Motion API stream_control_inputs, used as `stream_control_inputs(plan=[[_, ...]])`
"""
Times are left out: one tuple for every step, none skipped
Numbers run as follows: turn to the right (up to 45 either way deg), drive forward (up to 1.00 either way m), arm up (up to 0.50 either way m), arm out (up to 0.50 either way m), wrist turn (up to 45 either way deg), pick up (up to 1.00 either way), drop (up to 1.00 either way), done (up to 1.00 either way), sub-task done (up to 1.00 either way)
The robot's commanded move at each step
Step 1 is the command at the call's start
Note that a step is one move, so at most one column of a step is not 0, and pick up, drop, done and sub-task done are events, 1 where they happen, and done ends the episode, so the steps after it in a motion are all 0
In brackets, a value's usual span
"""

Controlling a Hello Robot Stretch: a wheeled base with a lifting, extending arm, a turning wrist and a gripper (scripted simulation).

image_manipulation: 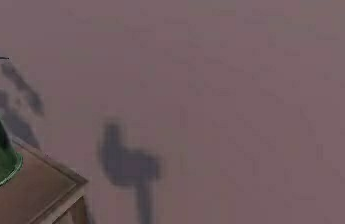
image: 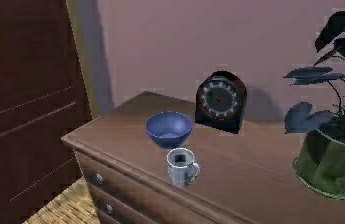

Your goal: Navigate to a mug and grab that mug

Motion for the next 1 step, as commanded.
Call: stream_control_inputs(plan=[[-45.0,0.00,0.00,0.00,0.0,0.00,0.00,0.00,0.00]])
